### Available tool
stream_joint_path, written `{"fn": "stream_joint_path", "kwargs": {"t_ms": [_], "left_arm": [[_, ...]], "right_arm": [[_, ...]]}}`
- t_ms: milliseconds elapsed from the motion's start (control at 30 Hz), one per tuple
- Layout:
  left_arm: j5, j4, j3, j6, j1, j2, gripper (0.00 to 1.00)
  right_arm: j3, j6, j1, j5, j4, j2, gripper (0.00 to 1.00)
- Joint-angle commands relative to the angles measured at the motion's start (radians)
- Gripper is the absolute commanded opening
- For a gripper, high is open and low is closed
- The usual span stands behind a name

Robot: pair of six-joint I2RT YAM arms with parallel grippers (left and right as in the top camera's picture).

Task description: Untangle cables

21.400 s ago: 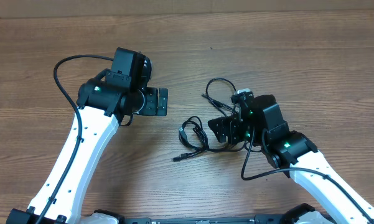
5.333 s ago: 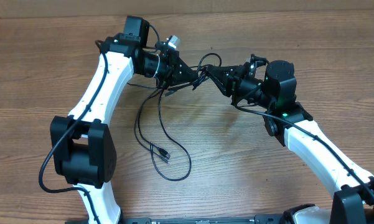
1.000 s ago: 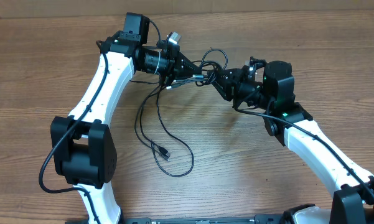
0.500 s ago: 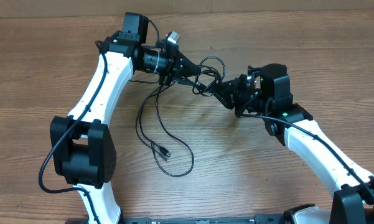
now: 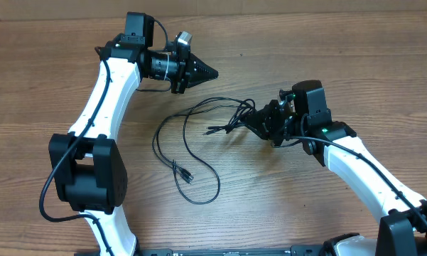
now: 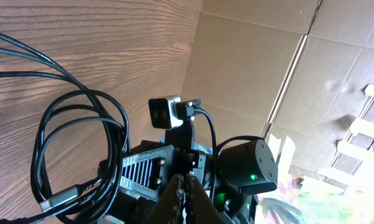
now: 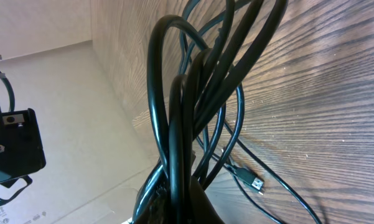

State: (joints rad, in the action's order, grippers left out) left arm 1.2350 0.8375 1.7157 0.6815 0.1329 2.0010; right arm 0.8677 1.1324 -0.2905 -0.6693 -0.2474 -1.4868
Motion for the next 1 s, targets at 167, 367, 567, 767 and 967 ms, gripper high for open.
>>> {"fn": "stream_joint_path", "kwargs": {"t_ms": [167, 367, 567, 767, 967], "left_arm": [[-0.031, 0.076, 0.021, -0.424, 0.0, -0.021, 0.12], [-0.374, 0.197, 0.021, -0.647, 0.041, -0.021, 0.31], [-0.608, 0.153, 0.021, -0.795, 0.206, -0.021, 0.6], [-0.577, 0.12, 0.021, -0.98, 0.301, -0.021, 0.6], [-0.547, 0.215, 0.021, -1.192, 0.306, -0.021, 0.65]], "right_arm": [[0.003, 0.026, 0.002, 0.055, 0.0, 0.0, 0.04], [0.003, 0.129, 0.034, 0.067, -0.042, 0.0, 0.04], [0.003, 0.107, 0.039, 0.066, -0.108, -0.002, 0.04], [0.003, 0.071, 0.04, 0.111, -0.167, -0.002, 0.04], [0.003, 0.073, 0.042, 0.14, -0.166, -0.002, 0.04]]}}
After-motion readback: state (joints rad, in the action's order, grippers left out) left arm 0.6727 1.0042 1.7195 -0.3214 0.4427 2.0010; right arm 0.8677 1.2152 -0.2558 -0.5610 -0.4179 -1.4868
